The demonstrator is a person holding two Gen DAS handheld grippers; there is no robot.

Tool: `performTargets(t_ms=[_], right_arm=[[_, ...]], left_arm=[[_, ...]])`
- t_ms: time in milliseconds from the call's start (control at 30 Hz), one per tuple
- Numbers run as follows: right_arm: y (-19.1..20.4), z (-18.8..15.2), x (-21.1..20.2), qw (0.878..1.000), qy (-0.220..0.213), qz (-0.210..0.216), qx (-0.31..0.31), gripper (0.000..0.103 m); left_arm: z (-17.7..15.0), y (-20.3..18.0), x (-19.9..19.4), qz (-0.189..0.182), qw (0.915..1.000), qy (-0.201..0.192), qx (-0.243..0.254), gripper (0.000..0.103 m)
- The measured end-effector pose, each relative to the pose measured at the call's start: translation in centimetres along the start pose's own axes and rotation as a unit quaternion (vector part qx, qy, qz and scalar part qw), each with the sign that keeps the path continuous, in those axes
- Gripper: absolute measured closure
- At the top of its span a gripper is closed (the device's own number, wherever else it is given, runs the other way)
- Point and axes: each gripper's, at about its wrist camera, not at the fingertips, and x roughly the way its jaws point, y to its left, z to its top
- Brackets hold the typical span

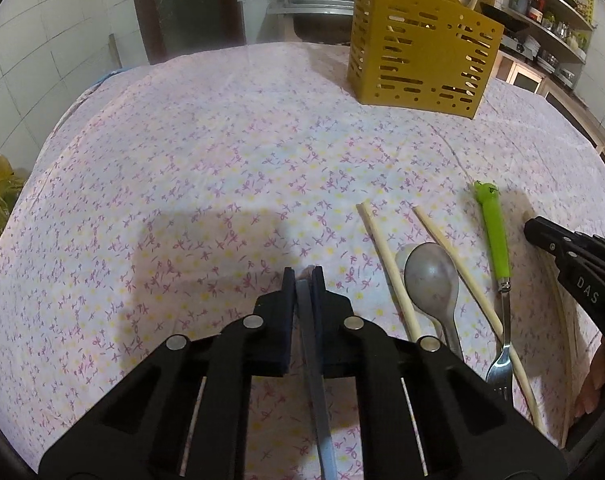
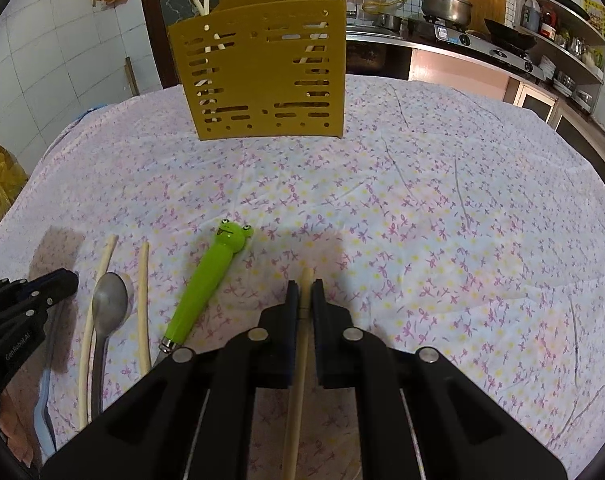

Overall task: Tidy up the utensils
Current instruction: 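Grasp a wooden chopstick with the right tool while the left tool grasps a blue-handled spoon, then lift the chopstick in the right tool over the holder while the left tool carries the spoon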

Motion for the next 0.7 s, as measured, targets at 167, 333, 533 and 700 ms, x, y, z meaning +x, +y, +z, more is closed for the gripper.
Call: performTargets(t_ms=[167,333,533,700], right_arm=[[-0.2,0.2,-1.6,0.999,-0.027,0.012,0.011,0.097],[-0.7,0.3,-4.6,0.996,-0.085,0.023,0.022,0.097],[-0.9,0.3,-9.0,0.983,-0.176,0.036,0.026,0.097],[-0.4,0.1,-12.2,0.967,-0.253,0.027,0.014,0.097]], left_arm=[[0.0,0.2,-0.8,-0.008,0.9999,-0.013,-0.005,0.097],[0.4,0.7,-2.8,-0.011,0.9986,-0.049,-0.013,0.097],[0.9,1.6,-6.7,-0.005,0.9918,-0.124,-0.030,0.097],[0.9,2.2,-10.1,-0.001,0.9813,-0.188,-0.043,0.097]])
